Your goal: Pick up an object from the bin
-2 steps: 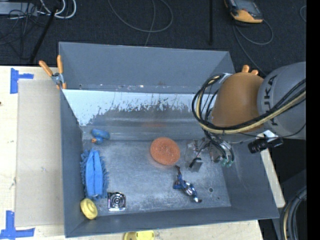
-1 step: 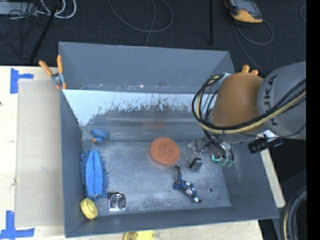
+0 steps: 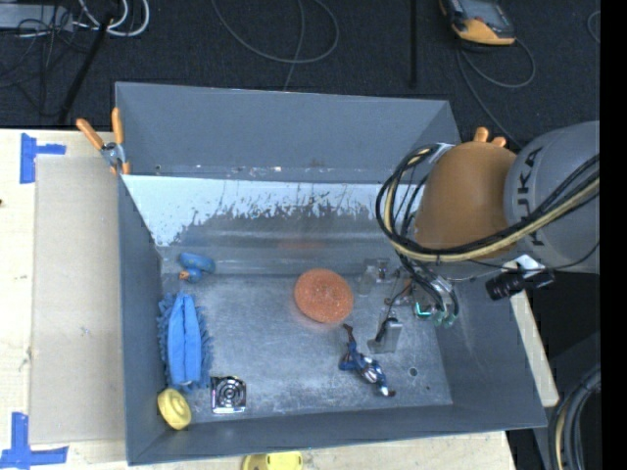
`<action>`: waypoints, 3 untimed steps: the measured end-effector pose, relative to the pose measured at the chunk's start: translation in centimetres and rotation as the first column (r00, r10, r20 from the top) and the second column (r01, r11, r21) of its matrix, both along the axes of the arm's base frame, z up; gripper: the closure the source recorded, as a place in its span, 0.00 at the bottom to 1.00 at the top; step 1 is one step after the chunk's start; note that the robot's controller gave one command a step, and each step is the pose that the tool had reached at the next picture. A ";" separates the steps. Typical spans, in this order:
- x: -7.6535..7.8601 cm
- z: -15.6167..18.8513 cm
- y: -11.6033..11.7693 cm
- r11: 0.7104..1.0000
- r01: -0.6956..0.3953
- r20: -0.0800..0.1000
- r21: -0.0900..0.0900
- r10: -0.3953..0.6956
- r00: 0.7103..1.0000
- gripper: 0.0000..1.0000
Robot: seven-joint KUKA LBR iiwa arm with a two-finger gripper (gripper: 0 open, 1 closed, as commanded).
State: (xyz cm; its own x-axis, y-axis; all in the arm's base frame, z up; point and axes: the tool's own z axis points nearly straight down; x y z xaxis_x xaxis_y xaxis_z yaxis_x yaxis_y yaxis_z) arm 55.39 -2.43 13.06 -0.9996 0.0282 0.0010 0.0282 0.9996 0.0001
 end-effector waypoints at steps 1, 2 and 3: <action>0.5 -1.5 0.9 0.998 0.062 0.006 0.000 -0.062 0.998 0.00; 3.5 -4.2 1.4 0.978 0.207 0.001 0.002 -0.207 0.978 0.00; 2.5 -5.7 2.2 0.980 0.197 0.000 -0.001 -0.197 0.980 1.00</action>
Offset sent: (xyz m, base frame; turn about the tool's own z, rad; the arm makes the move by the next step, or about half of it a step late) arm 0.0450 0.0118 -0.0483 0.2257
